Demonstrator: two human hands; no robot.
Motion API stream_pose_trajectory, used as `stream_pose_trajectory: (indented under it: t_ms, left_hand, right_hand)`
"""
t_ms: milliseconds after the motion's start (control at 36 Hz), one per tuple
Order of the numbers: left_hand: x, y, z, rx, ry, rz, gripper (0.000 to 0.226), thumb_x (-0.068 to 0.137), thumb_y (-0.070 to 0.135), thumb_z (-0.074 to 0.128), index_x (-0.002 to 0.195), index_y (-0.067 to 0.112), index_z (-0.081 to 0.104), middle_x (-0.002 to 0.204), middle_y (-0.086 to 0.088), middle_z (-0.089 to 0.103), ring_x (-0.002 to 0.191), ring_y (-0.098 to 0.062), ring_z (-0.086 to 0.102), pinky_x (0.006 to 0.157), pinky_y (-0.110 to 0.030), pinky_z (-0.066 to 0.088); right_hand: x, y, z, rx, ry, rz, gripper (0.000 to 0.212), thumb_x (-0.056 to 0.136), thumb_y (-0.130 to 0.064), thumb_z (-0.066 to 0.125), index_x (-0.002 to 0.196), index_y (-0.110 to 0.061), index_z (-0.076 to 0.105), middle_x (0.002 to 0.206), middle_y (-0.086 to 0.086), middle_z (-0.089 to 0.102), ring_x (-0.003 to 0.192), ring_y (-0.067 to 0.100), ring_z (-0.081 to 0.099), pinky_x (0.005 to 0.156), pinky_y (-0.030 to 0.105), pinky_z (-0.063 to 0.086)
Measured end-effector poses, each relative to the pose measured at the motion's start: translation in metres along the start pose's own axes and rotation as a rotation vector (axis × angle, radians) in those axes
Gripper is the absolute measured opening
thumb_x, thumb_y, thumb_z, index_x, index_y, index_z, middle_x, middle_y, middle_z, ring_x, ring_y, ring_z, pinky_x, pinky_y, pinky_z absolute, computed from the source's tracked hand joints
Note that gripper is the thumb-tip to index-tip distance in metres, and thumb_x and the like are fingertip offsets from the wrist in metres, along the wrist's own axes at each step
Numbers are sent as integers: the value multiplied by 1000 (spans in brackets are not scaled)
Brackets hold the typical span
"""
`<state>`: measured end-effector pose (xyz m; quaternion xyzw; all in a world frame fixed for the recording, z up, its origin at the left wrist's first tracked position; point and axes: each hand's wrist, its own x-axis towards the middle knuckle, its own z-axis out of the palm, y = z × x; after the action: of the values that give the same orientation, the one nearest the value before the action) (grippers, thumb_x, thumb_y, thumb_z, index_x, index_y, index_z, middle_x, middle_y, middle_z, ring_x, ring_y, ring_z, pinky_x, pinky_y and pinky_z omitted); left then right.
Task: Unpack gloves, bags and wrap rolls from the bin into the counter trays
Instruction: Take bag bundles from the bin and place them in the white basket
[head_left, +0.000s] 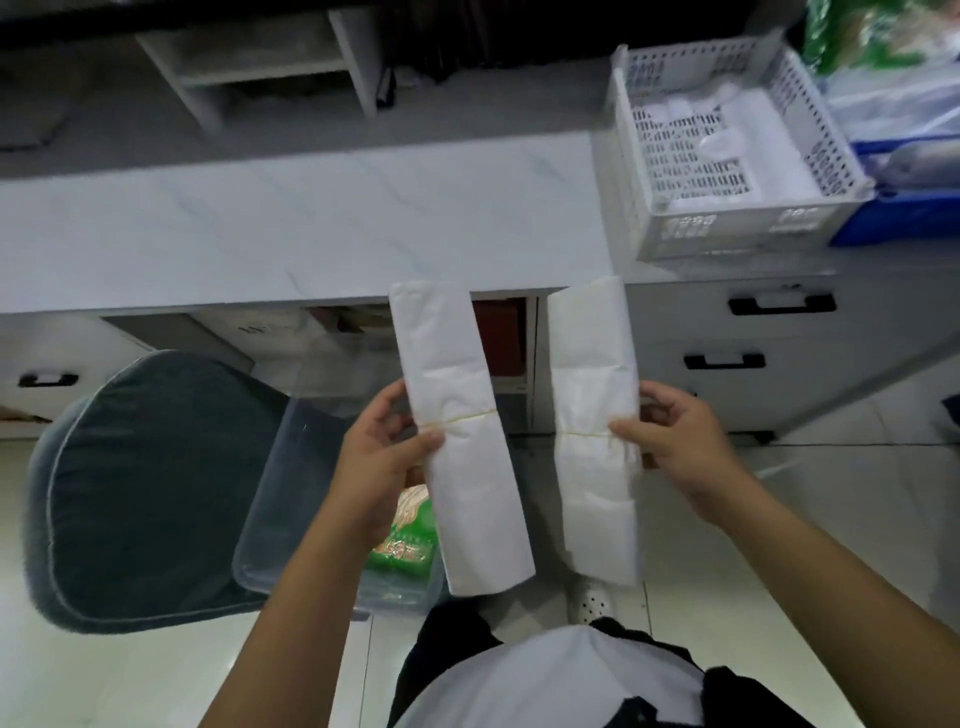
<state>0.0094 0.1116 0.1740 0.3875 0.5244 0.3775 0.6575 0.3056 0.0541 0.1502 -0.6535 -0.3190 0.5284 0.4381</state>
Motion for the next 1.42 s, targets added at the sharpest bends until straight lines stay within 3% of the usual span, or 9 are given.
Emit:
stream_pose_trajectory:
  t_ms: [167,361,500,861,1000,1167,1333,1361,1417]
  left_hand:
    - [3,12,62,26,6,48,61,83,-10,65,134,22,56,115,-5,74,96,-23,73,64,-35,58]
    - [28,42,124,48,-14,85,59,82,-13,66,128,24,60,104,-1,78,89,-20,76,60,-34,60]
    - [55,68,155,108,-46,102,57,85,-9,66,124,33,61,99,-6,78,80,-22,76,56,-35,60]
    - [189,101,193,145,-74,36,60,85,-2,65,125,42,56,97,-1,79,83,-19,76,60,-31,59]
    - [267,112,198,109,-99,-22,58,84,-3,64,117,45,59,97,-2,78,85,-23,76,59,-32,59]
    - [346,118,208,110,-105,-112,59,86,-2,61,126,41,54,109,-6,73,91,-29,73,60,-34,60]
    - [397,113,220,187,-111,-216,65,83,-10,46,132,33,54,83,-8,69,60,-24,63,57,-35,56]
    - [399,113,223,287,-82,-168,63,82,-10,44,131,28,56,89,-8,68,67,-25,67,60,-38,58]
    - [402,114,230,630,-5,12,59,85,-2,53,137,25,53,129,-9,57,111,-32,62,91,-44,56]
  right_hand:
    - [9,-17,-76,-155,-19,-100,37,83,-2,73,105,-31,72,89,-3,77,76,16,73,58,24,53]
    - [5,-44,-134,-171,49,-203,44,81,-3,75,116,-30,70,85,-11,76,72,7,73,54,15,53]
    - [10,-68,-155,-76,73,-258,43,82,-3,75,106,-39,69,94,-6,77,81,11,74,66,33,61]
    - [101,-151,-185,82,134,-269,42,80,-6,75,99,-44,75,94,5,78,81,23,76,58,32,59]
    - [156,-200,-182,55,154,-211,34,82,0,72,106,-24,71,87,5,78,72,18,74,54,28,57]
    - [225,-231,-174,21,193,-68,26,82,-1,71,101,-19,72,84,8,77,67,20,72,52,33,57]
    - [277,-232,-167,6,205,42,25,84,-3,70,104,-17,71,84,7,76,67,23,69,62,38,56]
    - [282,-232,-166,1,206,52,24,84,-3,70,104,-17,71,83,7,76,67,23,69,61,38,56]
    - [292,-231,-167,-4,199,71,22,85,-4,70,103,-17,71,84,8,76,68,24,70,61,38,56]
